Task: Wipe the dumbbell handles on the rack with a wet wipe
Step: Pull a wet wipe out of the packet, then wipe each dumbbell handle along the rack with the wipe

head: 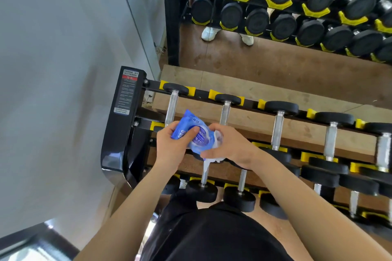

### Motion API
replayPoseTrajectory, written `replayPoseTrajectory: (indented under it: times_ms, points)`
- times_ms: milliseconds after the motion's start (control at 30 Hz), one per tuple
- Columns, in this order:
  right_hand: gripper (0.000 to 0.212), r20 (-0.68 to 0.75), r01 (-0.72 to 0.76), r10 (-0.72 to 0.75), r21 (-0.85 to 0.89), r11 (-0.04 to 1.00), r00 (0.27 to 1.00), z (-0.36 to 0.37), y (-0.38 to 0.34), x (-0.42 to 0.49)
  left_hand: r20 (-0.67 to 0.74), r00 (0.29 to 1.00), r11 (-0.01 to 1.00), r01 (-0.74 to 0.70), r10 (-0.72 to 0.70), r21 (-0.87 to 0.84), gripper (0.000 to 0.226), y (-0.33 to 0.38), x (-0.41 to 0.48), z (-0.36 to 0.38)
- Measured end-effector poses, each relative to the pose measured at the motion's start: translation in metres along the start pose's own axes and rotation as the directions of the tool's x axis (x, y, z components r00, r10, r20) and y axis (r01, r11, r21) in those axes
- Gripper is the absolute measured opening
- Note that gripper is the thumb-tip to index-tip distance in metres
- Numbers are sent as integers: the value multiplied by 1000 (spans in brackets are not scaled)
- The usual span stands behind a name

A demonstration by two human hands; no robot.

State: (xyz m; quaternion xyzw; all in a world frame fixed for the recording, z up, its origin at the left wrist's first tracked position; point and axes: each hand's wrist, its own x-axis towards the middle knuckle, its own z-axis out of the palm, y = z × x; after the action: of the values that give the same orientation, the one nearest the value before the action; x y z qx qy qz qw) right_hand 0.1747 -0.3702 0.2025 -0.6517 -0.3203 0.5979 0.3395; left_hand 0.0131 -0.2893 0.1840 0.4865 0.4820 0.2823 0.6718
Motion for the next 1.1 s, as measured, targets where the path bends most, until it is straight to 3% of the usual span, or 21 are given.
replayPoseTrajectory:
  times_ms: [100, 167, 233, 400, 500, 633, 700, 833, 1000, 1100]
  points:
    - [54, 78, -95, 82, 168, 981, 994, 10, -2, 10, -71, 976, 957, -186, 206, 223, 12, -5, 4, -12]
    - [59, -29, -144, 152, 187, 972, 988, 19, -6, 20, -51, 954, 927, -273, 295, 257, 7, -7, 5, -19]
    - [51, -146, -148, 171, 153, 977, 974, 27, -8, 31, -60, 954, 939, -277, 294, 202, 5, -8, 7, -25]
    - [31, -177, -116, 131, 90, 989, 976, 41, -22, 54, -94, 995, 976, -45, 26, -213, 15, -14, 16, -46]
    - [40, -256, -42, -11, -201, 979, 967, 46, -25, 73, -30, 977, 887, 178, -211, -426, 25, -20, 24, -58]
    - [33, -79, 59, -120, -534, 844, 990, 56, -34, 107, 39, 927, 755, 327, -373, -569, 31, -30, 43, -94]
    - [27, -16, 81, -120, -645, 760, 993, 61, -39, 125, 20, 920, 808, 355, -392, -470, 20, -29, 57, -111]
    - [26, -69, 5, -60, -618, 786, 996, 64, -40, 156, -86, 933, 935, 340, -348, -102, 14, -26, 98, -146]
    - [13, -251, -54, -18, -274, 960, 968, 60, -38, 168, -132, 957, 966, 255, -258, -41, 15, -21, 173, -180]
    - [12, -302, -78, 15, -200, 977, 953, 60, -31, 161, -153, 961, 973, 233, -229, 3, 16, -19, 227, -187]
